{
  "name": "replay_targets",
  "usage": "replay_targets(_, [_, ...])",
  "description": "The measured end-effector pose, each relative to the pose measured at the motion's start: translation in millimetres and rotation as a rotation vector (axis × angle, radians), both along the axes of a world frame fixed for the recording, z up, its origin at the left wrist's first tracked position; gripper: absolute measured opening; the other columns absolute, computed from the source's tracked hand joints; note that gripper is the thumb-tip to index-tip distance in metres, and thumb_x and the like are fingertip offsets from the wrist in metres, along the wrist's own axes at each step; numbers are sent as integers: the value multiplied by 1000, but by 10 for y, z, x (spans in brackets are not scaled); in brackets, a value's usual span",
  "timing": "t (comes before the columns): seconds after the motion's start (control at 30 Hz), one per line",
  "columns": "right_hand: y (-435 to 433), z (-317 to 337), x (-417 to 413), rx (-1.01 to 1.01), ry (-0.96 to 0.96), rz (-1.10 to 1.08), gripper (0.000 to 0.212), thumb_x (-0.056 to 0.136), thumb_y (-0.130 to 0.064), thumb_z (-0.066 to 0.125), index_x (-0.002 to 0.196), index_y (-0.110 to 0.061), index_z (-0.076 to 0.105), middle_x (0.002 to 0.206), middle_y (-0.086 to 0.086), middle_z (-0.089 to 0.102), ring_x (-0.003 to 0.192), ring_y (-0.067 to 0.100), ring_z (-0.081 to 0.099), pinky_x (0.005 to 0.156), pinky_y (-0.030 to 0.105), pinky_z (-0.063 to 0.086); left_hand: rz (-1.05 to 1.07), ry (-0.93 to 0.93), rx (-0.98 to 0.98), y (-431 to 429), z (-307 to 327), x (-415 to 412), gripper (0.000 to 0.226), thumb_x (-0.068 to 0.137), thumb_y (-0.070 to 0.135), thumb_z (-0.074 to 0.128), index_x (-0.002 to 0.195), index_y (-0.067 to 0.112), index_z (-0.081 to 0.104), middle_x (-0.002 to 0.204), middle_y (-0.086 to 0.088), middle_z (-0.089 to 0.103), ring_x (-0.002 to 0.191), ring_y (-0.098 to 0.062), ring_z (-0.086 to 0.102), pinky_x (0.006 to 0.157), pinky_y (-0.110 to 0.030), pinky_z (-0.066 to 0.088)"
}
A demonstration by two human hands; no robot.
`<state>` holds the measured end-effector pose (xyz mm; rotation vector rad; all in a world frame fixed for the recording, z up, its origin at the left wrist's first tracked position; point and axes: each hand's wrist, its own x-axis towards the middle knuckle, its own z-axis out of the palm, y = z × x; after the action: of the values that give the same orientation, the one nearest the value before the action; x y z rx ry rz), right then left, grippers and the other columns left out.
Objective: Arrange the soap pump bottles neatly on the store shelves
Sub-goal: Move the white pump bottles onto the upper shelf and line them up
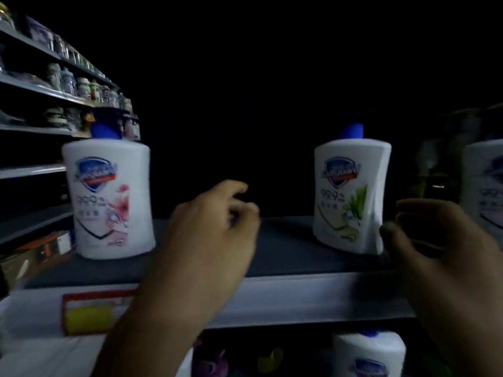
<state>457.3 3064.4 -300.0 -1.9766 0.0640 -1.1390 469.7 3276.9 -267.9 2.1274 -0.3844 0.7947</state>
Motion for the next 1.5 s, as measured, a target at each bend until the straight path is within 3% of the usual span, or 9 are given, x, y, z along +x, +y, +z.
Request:
replay_targets(0.1, [-80,26,17,-22,51,-21,44,77,-35,67,119,-33,55,101,-12,60,91,13,57,84,41,51,-8,215,236,-459,118,269,46,96,46,44,139,34,35,125,10,57,107,-12,56,88,-32,46])
replay_targets(0.27, [-38,75,8,-219,253,-14,59,82,-41,63,136,-32,39,121,-5,64,105,23,62,82,39,52,-134,419,234,-778,181,617,55,100,26,39,150,21,18,150,-4,38,131,-22,42,93,-23,31])
replay_targets(0.37, [41,81,35,-274,291,-90,54,81,-46,61,129,-33,40,114,1,66,100,27,63,77,43,54,-258,512,106,-803,169,677,46,96,16,46,142,16,35,138,-8,51,122,-23,49,102,-29,37])
replay_targets(0.47, [123,76,42,-198,225,-177,49,80,-47,65,123,-32,48,105,3,69,94,30,64,73,41,53,-348,564,-8,-820,183,596,40,95,14,52,135,16,46,132,-6,56,118,-19,51,92,-27,40])
replay_targets(0.77, [444,139,-103,-103,122,36,48,65,-61,57,109,-42,59,100,-13,72,88,19,68,78,46,54,-132,205,29,-472,55,41,34,99,24,45,131,34,40,128,7,54,113,-10,54,92,-28,48])
replay_targets(0.9, [800,136,-181,-74,-3,165,45,68,-47,66,113,-45,58,88,-42,52,86,-1,58,89,42,52,10,-30,-49,-151,-11,-244,54,99,26,45,144,47,24,138,19,44,122,-1,46,99,-23,43])
replay_targets(1.03, [1092,51,-201,-86,-76,222,50,68,-33,78,115,-39,60,89,-33,56,71,3,58,93,52,49,26,-76,-125,191,-103,-444,63,94,24,53,138,60,25,134,26,47,121,5,47,101,-21,40])
replay_targets(1.2, [1436,7,-178,-228,-190,159,53,58,-21,89,103,-34,63,83,-39,50,92,1,52,81,57,53,155,-106,-158,551,-193,-509,73,89,18,58,121,75,26,125,32,51,118,7,49,96,-16,36])
replay_targets(1.5, [1776,179,-9,-198,-27,568,36,73,-22,79,101,-41,66,91,-33,68,90,-18,59,67,-1,43,257,-156,-158,1080,-154,-522,60,92,32,55,140,56,28,134,19,50,116,-6,54,94,-24,44])
